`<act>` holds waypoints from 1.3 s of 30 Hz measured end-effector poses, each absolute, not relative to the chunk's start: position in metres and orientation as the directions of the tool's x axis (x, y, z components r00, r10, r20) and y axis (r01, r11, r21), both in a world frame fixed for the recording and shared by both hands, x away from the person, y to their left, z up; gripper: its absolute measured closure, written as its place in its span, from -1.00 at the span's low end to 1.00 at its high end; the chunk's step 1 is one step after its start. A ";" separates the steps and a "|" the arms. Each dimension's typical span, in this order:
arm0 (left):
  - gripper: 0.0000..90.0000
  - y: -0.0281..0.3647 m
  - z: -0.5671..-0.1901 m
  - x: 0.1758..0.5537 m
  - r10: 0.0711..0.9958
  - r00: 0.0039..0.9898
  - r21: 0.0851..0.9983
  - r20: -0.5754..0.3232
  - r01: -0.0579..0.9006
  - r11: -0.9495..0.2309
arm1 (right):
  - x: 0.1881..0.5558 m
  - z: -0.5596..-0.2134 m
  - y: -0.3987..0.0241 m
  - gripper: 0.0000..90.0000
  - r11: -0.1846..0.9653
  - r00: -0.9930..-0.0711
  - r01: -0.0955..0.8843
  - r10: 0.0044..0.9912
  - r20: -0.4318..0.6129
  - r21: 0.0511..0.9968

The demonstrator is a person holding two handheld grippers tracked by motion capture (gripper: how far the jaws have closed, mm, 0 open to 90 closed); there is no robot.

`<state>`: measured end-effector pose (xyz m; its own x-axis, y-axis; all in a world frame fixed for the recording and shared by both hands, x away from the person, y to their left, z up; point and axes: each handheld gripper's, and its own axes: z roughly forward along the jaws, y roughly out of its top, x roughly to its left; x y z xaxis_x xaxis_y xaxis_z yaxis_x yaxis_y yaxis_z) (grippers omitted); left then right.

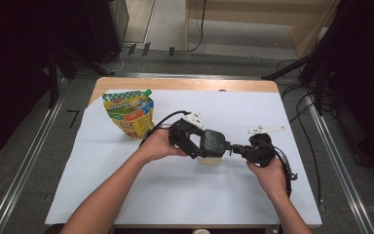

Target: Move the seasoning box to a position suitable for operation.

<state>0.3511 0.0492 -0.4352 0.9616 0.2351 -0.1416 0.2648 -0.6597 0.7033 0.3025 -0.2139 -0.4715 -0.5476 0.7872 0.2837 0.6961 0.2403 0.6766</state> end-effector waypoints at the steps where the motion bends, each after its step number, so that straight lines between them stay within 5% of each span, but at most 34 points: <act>1: -0.53 0.051 -0.433 0.353 0.241 0.956 0.706 -0.165 0.285 -0.648 | 0.303 -0.471 -0.214 1.00 0.241 -0.549 0.696 0.785 0.286 0.676; 5: -0.40 0.052 -0.429 0.355 0.226 0.947 0.704 -0.228 0.321 -0.634 | 0.302 -0.471 -0.214 1.00 0.245 -0.551 0.694 0.785 0.282 0.677; 26: 0.46 0.027 -0.403 0.338 0.162 0.973 0.683 -0.167 0.233 -0.693 | 0.300 -0.471 -0.214 1.00 0.262 -0.560 0.692 0.783 0.272 0.673; 39: 0.59 0.012 -0.393 0.337 0.146 0.973 0.659 -0.179 0.229 -0.717 | 0.299 -0.471 -0.214 1.00 0.257 -0.558 0.696 0.781 0.280 0.670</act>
